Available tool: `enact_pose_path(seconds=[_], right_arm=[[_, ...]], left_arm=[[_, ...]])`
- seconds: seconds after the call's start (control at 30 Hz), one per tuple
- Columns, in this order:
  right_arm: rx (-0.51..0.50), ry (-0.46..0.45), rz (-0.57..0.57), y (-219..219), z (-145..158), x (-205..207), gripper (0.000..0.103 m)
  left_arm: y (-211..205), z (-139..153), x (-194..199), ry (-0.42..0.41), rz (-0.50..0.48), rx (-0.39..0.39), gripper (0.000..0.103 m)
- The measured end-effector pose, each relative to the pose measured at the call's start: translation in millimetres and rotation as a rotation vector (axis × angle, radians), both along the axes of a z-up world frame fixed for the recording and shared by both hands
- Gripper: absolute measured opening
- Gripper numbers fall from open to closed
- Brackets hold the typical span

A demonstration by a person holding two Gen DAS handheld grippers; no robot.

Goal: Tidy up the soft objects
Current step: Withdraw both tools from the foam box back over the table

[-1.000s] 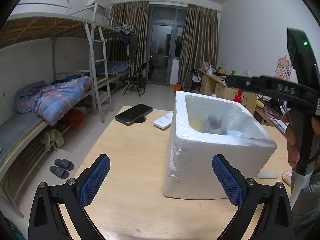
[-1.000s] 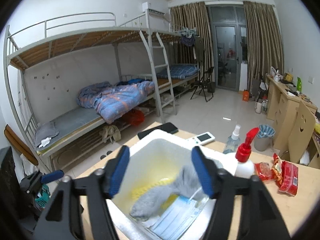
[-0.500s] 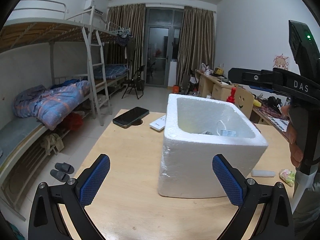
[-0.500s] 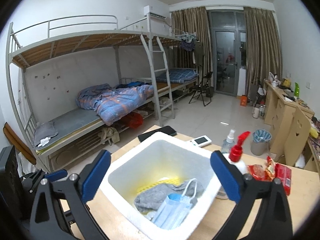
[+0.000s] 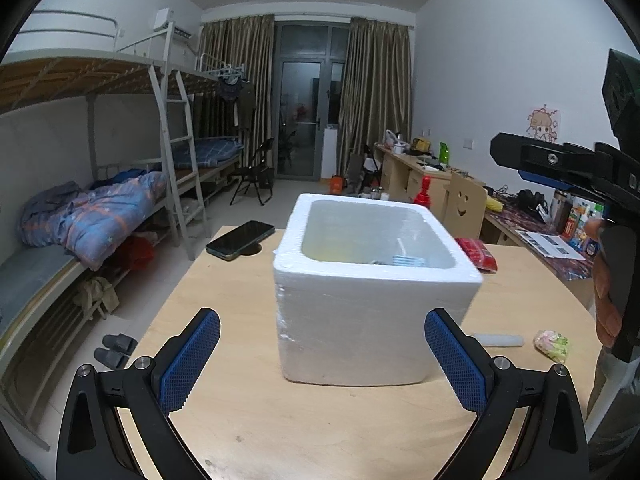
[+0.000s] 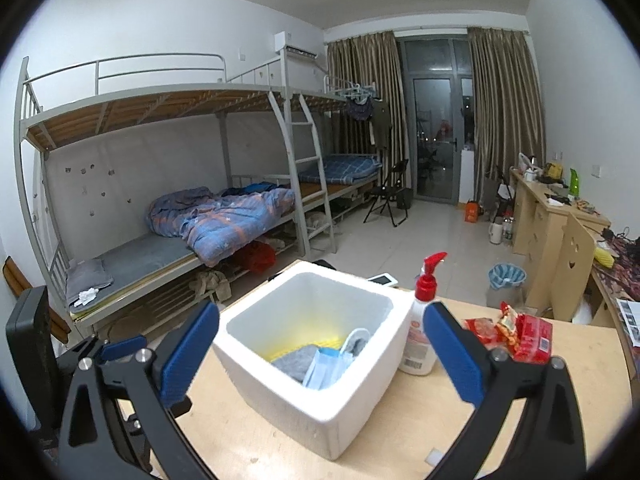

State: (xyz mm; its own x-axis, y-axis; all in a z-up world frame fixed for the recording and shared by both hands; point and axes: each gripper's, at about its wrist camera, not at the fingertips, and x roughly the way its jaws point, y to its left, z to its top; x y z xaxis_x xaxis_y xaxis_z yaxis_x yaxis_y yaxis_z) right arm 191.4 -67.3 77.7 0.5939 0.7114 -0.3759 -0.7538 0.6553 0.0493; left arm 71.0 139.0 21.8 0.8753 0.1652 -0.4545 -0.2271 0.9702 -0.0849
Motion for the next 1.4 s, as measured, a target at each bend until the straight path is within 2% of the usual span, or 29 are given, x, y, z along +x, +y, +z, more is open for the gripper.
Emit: enact_pose_path(seconds=[0.3,0.5,0.6,0.83,1.1,1.4], right_arm=[[0.059,-0.006,-0.049,-43,-10,-33,0.103],[0.099,-0.007,-0.086,-63,-22,-57,0.103],[0.102,-0.022,-0.116,-71,-31,-66,0.103],[0.113,0.007,-0.154,-91,-58,-85,0.103],[0.113,0.021,-0.196,-109,-71,-101,0.103],[0.116,0.029,-0.235,-127,-79,-113,0.103]], left_arm=[[-33,4,-20,-0.029,-0.043,0.036,0.102],[-41,6,-36,-0.055,-0.053,0.027,0.102],[-45,5,-42,-0.064,-0.058,0.035,0.102],[-59,-3,-55,-0.088,-0.059,0.051,0.102],[-68,-14,-72,-0.122,-0.070,0.033,0.102],[-86,-19,-76,-0.127,-0.137,0.021,0.102]])
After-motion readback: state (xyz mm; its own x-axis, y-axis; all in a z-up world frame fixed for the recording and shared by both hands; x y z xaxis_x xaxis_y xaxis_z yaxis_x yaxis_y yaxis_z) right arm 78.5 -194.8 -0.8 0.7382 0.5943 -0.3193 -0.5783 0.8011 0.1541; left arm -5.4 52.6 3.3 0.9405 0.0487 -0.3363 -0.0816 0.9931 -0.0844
